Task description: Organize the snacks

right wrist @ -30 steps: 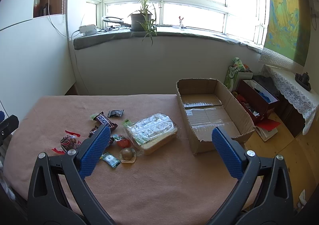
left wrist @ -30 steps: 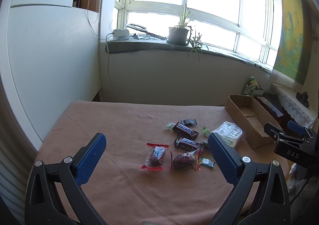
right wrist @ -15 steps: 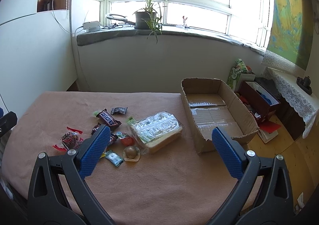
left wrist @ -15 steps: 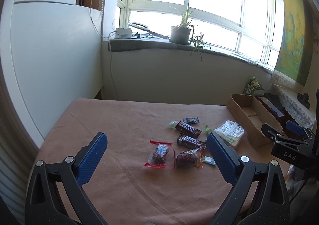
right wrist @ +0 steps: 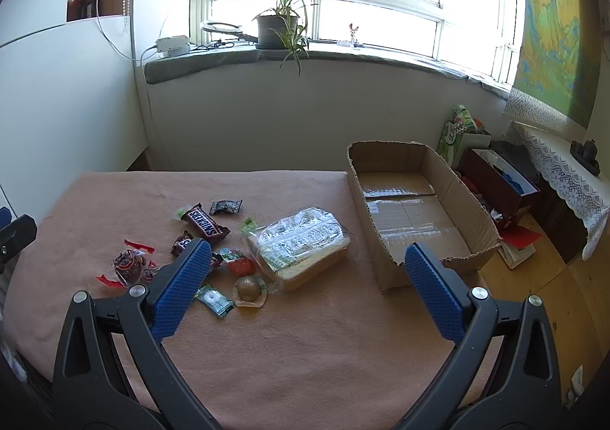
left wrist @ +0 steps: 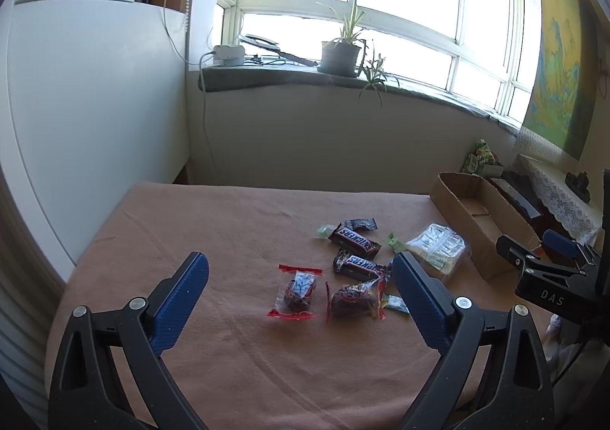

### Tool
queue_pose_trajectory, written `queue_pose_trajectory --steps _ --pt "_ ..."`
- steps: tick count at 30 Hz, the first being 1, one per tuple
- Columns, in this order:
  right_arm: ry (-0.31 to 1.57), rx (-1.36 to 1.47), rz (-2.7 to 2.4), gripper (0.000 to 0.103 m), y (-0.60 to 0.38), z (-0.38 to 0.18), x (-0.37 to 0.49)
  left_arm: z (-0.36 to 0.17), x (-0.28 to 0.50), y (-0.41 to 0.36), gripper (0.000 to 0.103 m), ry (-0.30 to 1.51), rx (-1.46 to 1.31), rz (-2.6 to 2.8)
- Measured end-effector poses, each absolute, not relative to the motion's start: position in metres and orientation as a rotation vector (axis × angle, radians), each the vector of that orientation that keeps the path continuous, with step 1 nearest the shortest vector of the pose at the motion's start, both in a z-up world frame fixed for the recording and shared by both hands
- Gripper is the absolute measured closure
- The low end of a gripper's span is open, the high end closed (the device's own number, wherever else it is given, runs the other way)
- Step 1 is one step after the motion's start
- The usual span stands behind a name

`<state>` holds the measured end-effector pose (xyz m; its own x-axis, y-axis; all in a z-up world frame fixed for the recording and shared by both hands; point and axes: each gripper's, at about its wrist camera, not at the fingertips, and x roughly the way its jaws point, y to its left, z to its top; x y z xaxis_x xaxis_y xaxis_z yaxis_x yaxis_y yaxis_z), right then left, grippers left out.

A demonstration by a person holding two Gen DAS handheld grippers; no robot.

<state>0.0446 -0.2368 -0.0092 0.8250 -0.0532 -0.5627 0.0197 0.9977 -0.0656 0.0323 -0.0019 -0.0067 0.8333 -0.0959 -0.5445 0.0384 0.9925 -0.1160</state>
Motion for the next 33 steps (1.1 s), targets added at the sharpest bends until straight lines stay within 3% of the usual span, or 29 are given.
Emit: queue_pose_trajectory --steps 11,20,25,28,33 --pt "0.619 -0.057 -0.009 0.0 -0.235 -0.017 0.048 -0.02 0.036 0.009 0.01 0.627 -0.138 -0.077" --pt "0.703 0.011 0.107 0.0 -0.238 -0.042 0.055 -0.045 0.039 0.026 0.02 0.71 -0.194 -0.073" --pt "0.751 0.05 0.2 0.01 -0.229 -0.056 0.064 -0.054 0.045 0.024 0.021 0.744 -0.21 -0.102" --pt "0.764 0.05 0.28 0.012 -0.216 -0.062 0.069 -0.058 0.052 0.023 0.031 0.769 -0.234 -0.138" --pt "0.785 0.028 0.384 0.02 -0.192 -0.071 0.081 -0.067 0.067 0.017 0.032 0.797 -0.242 -0.165"
